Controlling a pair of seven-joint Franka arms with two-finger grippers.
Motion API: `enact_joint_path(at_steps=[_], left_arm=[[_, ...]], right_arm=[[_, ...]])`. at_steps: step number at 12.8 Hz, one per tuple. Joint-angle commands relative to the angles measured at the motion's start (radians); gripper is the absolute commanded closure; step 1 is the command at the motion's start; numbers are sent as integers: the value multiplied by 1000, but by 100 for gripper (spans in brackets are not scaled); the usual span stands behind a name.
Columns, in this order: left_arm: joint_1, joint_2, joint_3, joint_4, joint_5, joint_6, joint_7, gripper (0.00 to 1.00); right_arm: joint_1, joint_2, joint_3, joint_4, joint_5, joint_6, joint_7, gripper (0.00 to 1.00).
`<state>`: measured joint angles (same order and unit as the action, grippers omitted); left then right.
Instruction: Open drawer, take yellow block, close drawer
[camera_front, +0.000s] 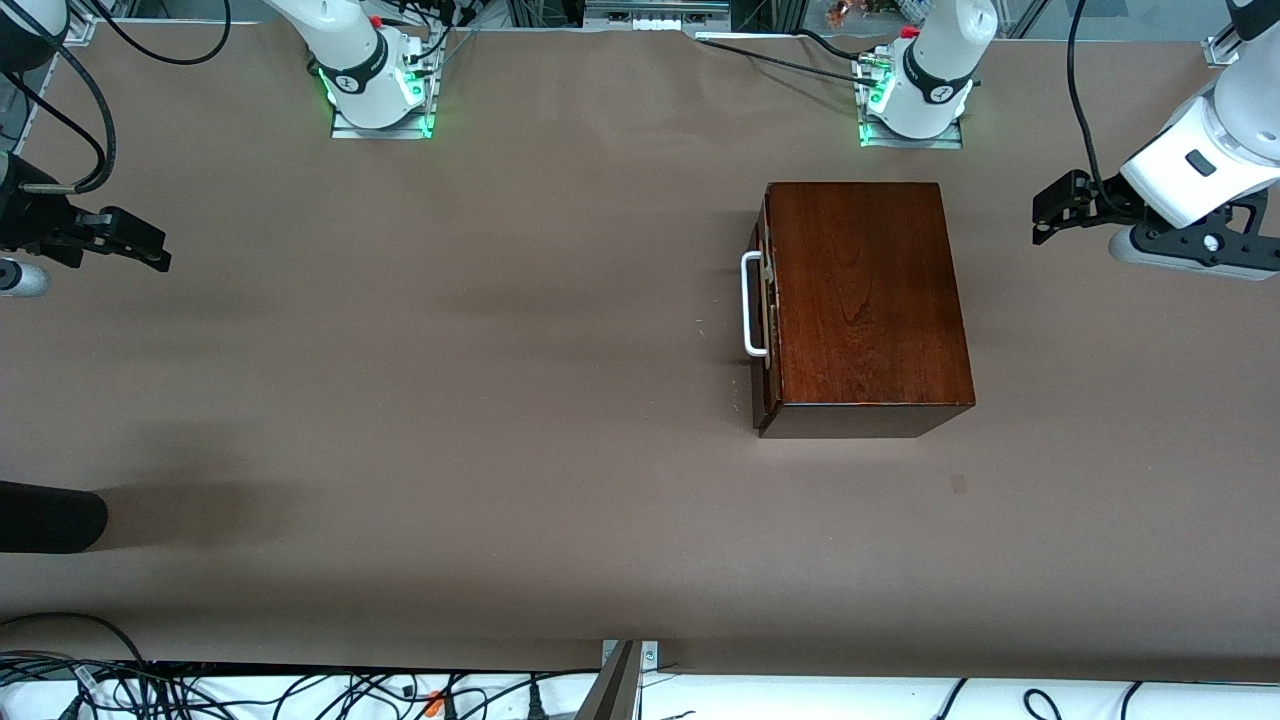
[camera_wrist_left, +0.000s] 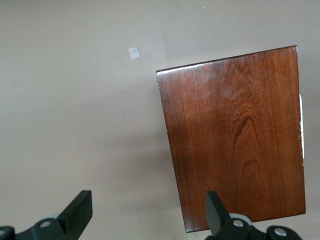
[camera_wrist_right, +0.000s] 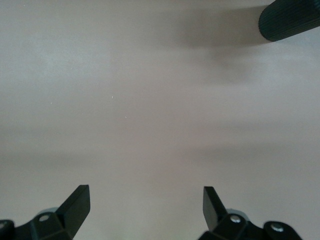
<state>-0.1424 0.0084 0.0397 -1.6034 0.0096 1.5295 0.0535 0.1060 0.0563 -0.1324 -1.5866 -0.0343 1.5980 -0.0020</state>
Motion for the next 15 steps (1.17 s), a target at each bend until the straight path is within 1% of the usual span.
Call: enact_joint_path(at_steps=[1,2,4,8,11,12,13,15], left_arm=[[-8,21,-1,31,13,-23,6,0],[-9,25,-3,31,13,-23,3,0],[-20,44,-33,33,9,-22,-21,0],[-25,105,-161,39,-26,0,-197,0],[-25,177,-282,37,-23,76,-297,0],[-26,203,-311,37,-17,102,-344,0],[-40,231,-336,37,-13,142,-394,0],[-116,280,-337,37,-5,205,-518,0]], right_arm=[[-3,-21,2,-6,7,-3,4,0],[-3,-21,2,-6,7,-3,4,0],[-3,-21,2,-6,7,-3,4,0],[-3,-21,1,-6,7,-3,4,0],[-3,-21,1,-6,7,-6,4,0],[-3,-21,2,-6,7,-6,4,0],[-3,-21,2,-6,7,-6,4,0],[-3,-21,2,-6,7,-6,4,0]])
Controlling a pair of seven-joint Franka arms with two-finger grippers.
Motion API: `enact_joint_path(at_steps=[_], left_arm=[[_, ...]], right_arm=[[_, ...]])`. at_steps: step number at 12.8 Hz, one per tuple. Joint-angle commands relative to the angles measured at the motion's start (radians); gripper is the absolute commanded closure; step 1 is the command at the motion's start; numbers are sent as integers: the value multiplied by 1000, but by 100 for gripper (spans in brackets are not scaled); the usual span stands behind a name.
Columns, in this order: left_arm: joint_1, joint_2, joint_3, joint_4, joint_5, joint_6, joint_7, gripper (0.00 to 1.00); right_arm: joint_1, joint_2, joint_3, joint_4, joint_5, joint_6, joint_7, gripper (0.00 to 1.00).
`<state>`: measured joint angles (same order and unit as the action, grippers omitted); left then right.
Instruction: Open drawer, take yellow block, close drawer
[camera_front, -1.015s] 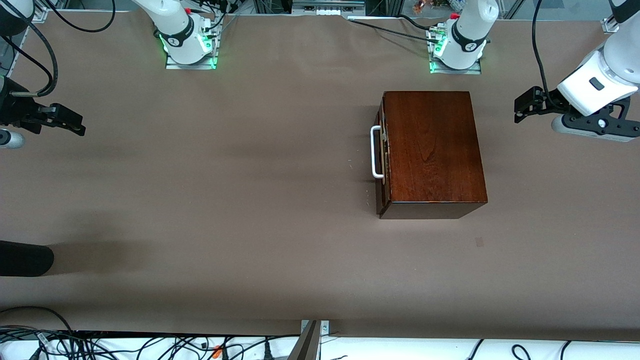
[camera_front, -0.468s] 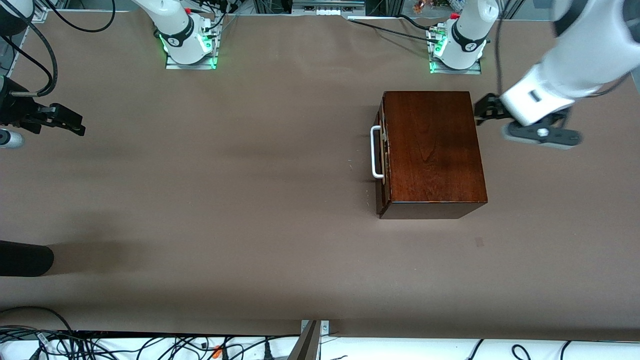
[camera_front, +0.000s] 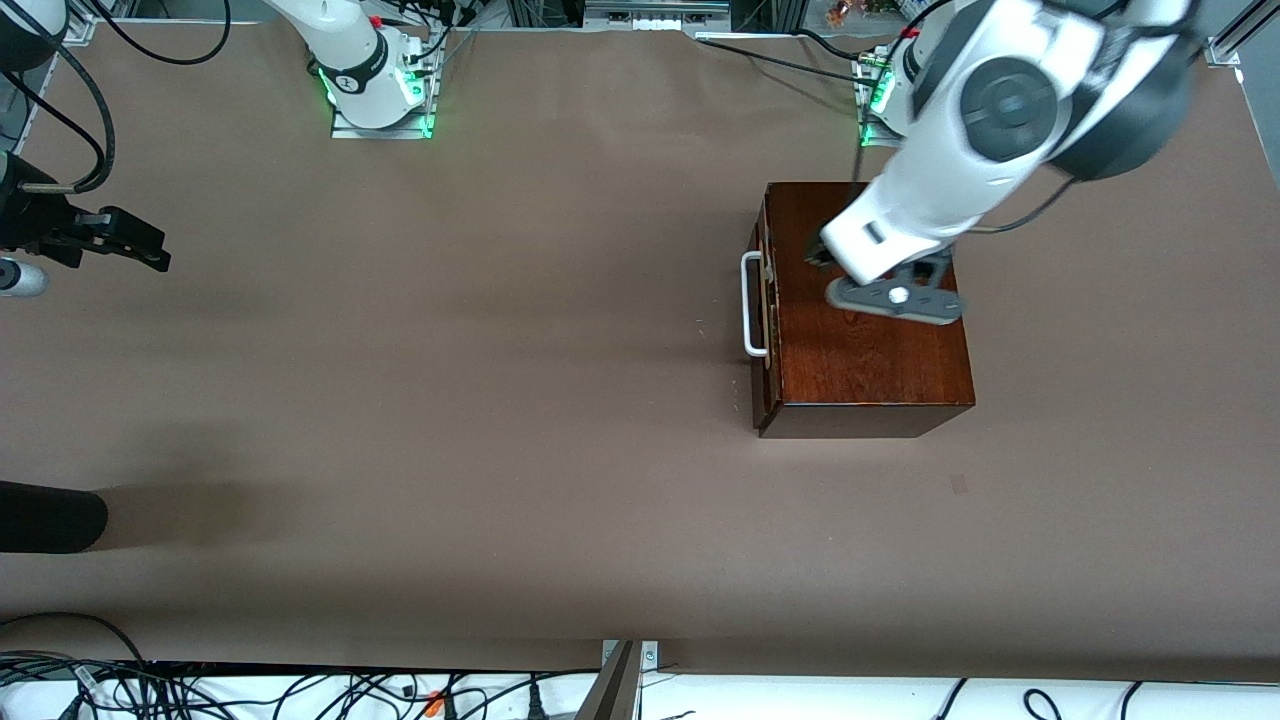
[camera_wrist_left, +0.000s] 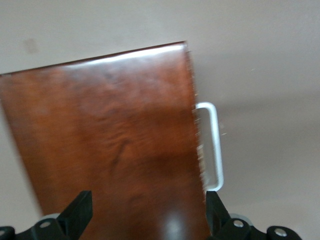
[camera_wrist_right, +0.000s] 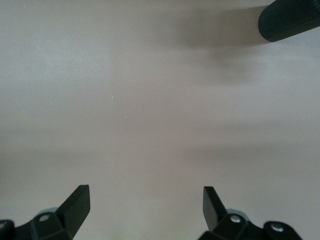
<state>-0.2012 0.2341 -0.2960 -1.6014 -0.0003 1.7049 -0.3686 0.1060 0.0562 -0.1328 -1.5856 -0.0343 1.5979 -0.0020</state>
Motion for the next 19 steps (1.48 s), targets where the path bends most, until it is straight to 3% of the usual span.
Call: enact_joint_path(at_steps=[1,4,11,19], left_arm=[[-94,80,-2,35,17,45,-146,0],[-214,166,-3,35,109,88,-243,0],[-302,295,-3,20,365,145,-447,0],[-326,350,0,-23,437,147,-542,0]], right_arm=[[-3,-21,2,-7,7,-6,4,0],[-3,-22,2,-7,7,-4,4,0],[-3,-21,2,-7,7,-6,4,0],[-3,-22,1,-5,7,-3,4,0]])
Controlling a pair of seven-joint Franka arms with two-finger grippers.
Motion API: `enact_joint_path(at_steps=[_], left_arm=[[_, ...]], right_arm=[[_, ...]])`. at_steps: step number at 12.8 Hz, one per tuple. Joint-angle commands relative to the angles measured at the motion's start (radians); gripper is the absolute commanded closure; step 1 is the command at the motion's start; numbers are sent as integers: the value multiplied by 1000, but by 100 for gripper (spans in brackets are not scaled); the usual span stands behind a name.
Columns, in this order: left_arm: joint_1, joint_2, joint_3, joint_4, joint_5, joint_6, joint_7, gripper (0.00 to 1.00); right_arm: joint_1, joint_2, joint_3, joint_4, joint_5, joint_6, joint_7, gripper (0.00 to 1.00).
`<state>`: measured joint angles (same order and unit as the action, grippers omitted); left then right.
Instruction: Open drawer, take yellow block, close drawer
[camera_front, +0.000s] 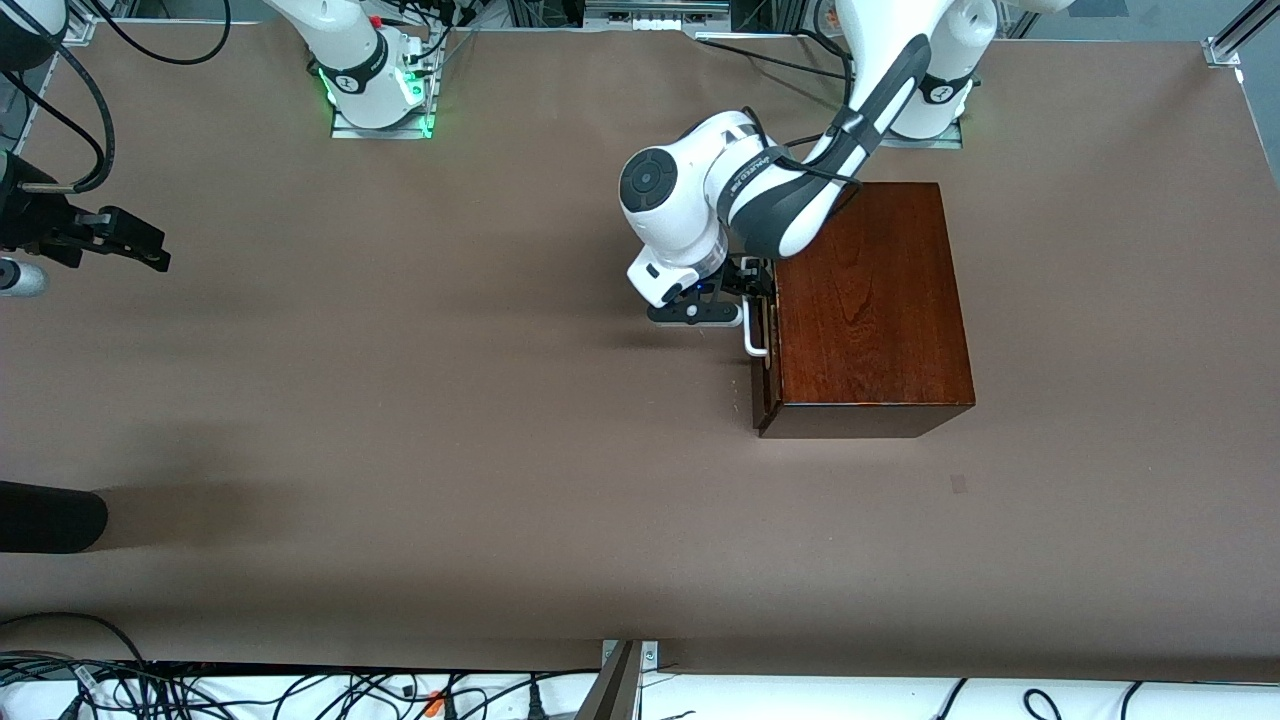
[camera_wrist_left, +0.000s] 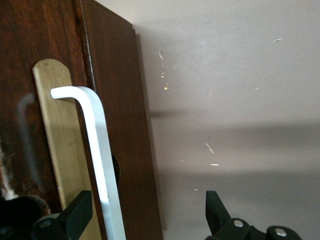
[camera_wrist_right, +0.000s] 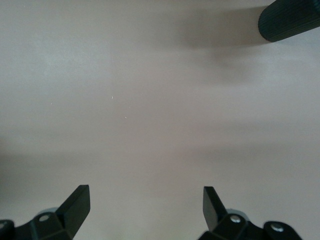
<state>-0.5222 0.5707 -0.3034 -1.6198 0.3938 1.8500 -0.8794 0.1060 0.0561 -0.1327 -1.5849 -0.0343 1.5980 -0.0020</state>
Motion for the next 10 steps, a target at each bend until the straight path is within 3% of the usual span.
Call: enact_joint_path(at_steps=[1,10], left_arm=[[-6,23,7,-6,49,20,-45,0],[-38,58,1,6,31,130,-161,0]], right_arm=[[-3,-21,2,-6,7,-3,4,0],[-3,-21,2,-1,7,-6,4,0]])
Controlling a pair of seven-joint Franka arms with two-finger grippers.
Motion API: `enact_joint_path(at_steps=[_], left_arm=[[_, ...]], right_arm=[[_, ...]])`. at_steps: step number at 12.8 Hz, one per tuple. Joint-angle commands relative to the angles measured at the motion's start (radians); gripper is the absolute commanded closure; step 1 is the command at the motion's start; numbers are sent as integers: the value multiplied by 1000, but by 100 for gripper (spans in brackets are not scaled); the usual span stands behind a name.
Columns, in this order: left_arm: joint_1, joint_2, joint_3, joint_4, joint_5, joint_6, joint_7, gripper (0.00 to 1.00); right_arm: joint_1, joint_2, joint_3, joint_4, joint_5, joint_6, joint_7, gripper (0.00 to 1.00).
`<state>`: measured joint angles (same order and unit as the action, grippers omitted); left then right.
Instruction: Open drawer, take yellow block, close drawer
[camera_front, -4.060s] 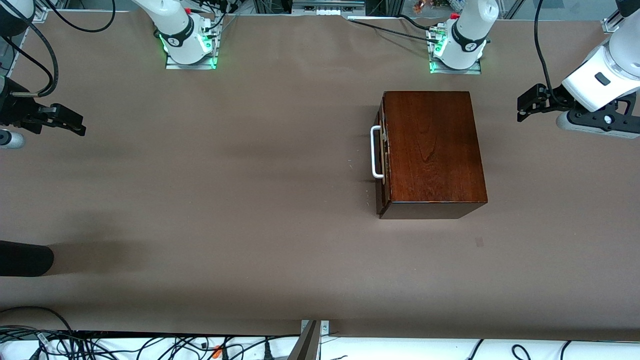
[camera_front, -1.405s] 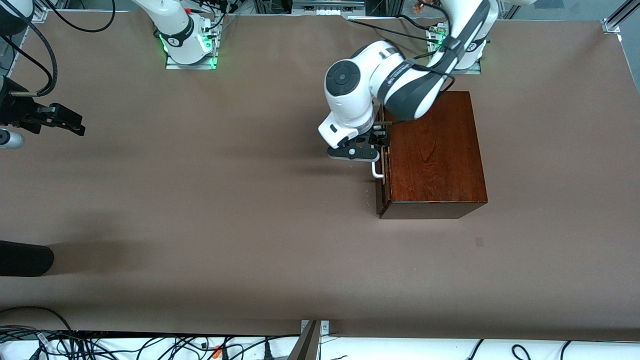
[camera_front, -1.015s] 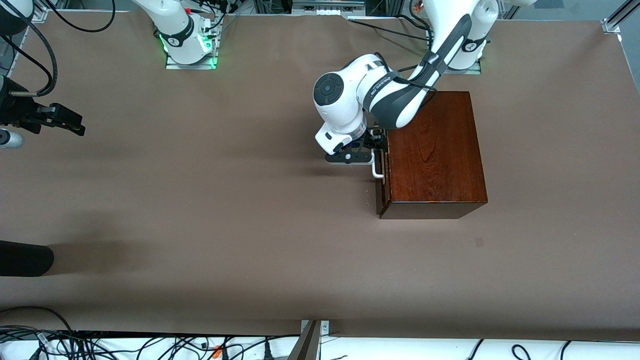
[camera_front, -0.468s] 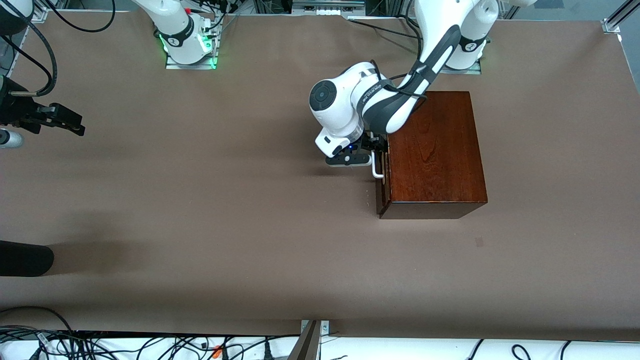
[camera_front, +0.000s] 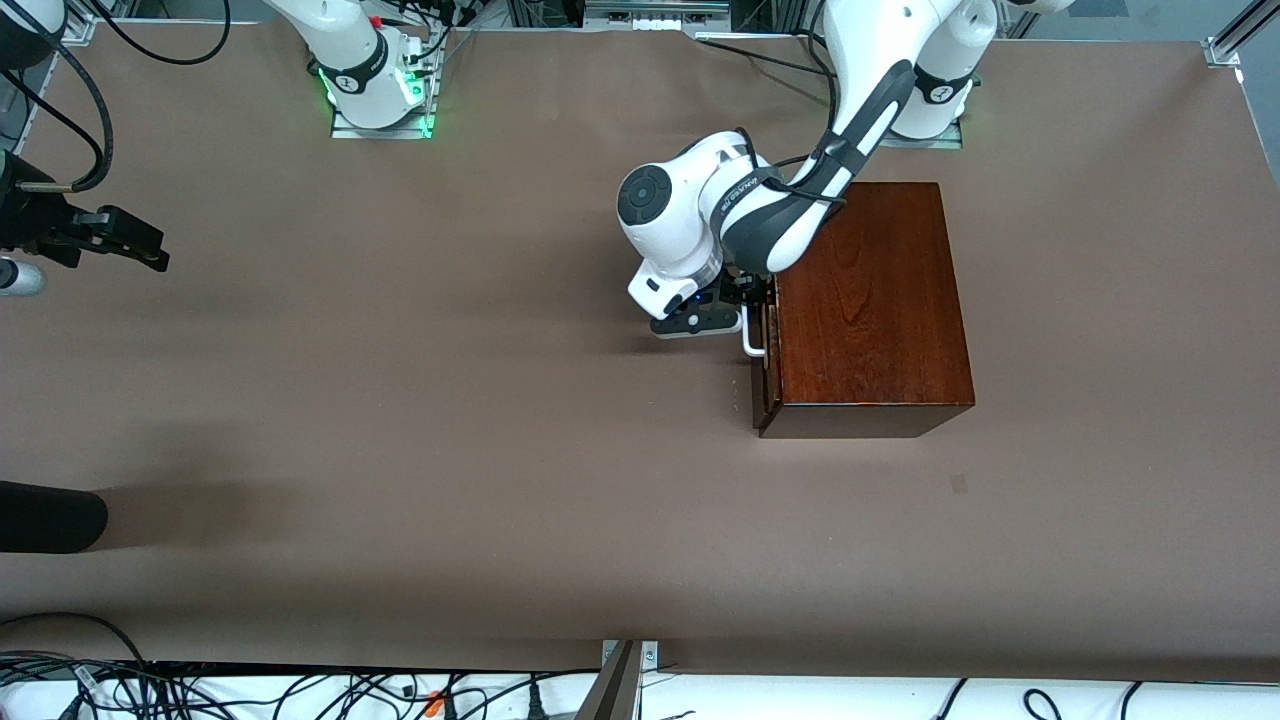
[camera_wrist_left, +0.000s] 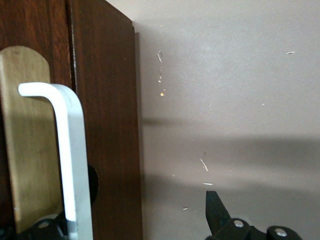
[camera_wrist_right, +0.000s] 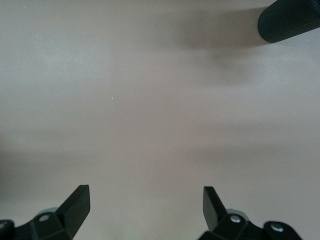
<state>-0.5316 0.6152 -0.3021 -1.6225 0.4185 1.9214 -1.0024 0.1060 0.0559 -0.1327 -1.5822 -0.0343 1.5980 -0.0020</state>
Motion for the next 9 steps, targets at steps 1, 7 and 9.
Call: enact_joint_path(at_steps=[1,7,9], left_arm=[[-34,24,-2,10,6,74,-62,0],[-82,54,-2,55,-53,153,-74,0],[-87,61,-2,79,-79,153,-74,0]], right_arm=[[-3,-21,2,-4,7,-6,4,0],[-3,-21,2,-4,7,-6,4,0],[-3,-19,2,-4,7,-7,4,0]])
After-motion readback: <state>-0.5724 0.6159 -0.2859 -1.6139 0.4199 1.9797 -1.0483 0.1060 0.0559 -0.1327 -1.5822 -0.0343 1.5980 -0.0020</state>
